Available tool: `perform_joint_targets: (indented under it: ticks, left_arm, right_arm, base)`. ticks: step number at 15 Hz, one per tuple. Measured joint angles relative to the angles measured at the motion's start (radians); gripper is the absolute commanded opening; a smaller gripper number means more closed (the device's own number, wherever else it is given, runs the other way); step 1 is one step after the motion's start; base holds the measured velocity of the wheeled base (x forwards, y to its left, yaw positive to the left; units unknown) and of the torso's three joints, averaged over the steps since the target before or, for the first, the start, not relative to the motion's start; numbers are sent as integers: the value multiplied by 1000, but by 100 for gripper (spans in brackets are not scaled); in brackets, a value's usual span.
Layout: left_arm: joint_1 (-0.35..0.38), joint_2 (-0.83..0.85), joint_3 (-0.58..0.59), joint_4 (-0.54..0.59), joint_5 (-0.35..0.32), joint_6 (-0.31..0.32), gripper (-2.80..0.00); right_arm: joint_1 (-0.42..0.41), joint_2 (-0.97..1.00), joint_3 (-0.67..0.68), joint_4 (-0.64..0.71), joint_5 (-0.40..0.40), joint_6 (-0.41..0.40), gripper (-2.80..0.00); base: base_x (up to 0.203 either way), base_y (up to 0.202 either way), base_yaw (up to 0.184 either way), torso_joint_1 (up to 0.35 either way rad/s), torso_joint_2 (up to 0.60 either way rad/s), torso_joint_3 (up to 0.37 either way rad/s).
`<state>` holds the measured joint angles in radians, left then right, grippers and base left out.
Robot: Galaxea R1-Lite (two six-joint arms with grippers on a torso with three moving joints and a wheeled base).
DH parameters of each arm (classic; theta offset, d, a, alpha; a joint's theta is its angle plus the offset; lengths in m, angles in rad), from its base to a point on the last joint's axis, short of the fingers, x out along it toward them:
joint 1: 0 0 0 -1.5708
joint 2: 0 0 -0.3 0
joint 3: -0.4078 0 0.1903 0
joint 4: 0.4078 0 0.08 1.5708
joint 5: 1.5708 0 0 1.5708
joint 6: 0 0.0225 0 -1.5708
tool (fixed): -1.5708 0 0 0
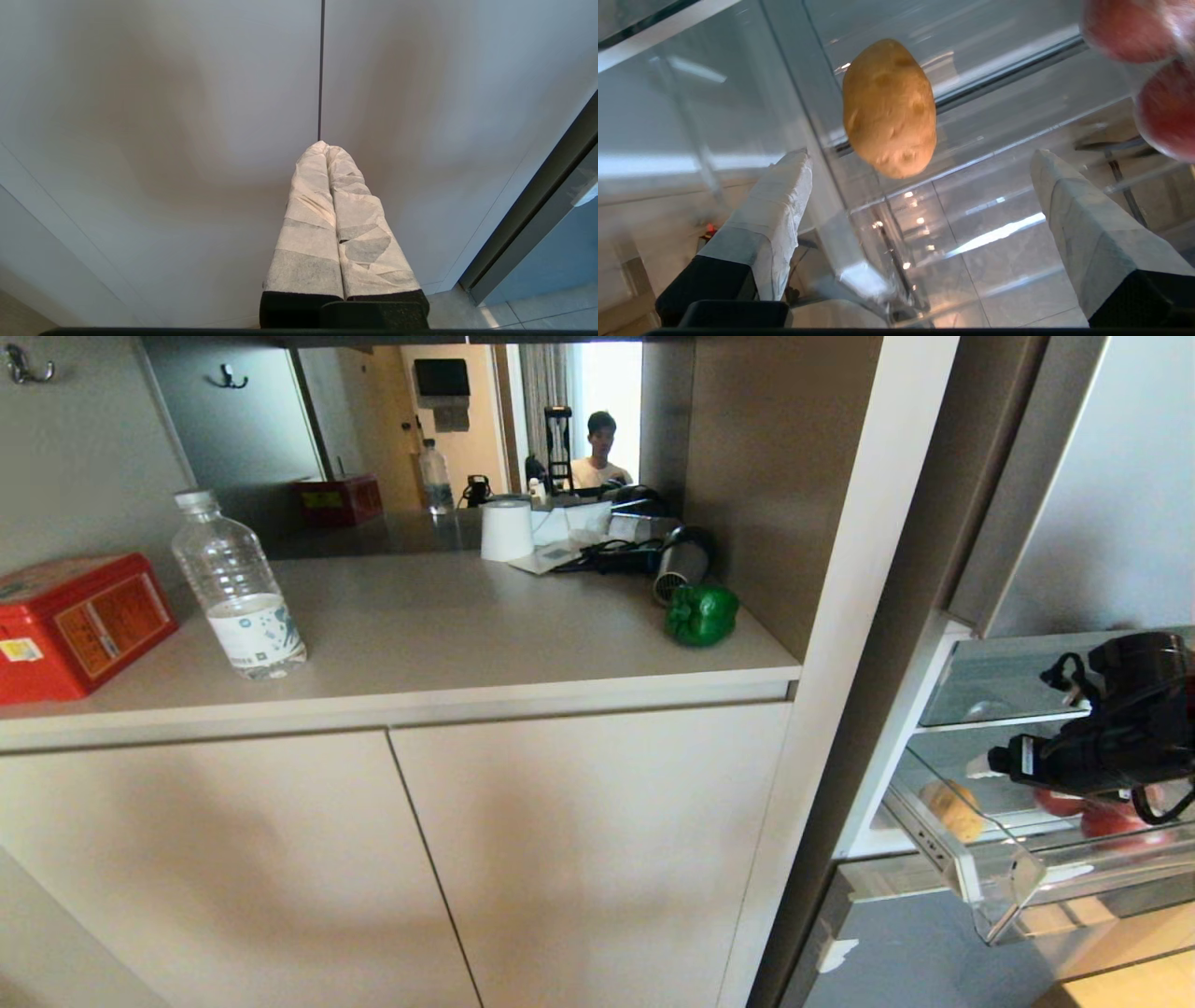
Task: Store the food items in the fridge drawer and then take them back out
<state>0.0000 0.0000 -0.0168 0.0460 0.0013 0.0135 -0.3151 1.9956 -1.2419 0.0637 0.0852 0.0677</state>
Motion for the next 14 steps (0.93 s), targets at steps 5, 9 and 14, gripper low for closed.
perform_joint_targets:
  ticks: [5, 9, 14]
  left_arm:
    - [0, 0, 0, 0, 0, 0, -280]
    - [0, 0, 0, 0, 0, 0, -280]
    - [0, 0, 0, 0, 0, 0, -280]
  right_arm:
    - [1, 91, -84, 28, 1, -11, 0]
    - [4, 139, -106, 30, 1, -47, 0]
    - [9, 179, -132, 29, 3, -49, 0]
  base:
    - [0, 0, 0, 0, 0, 0]
    - [0, 0, 0, 0, 0, 0]
    - [0, 0, 0, 0, 0, 0]
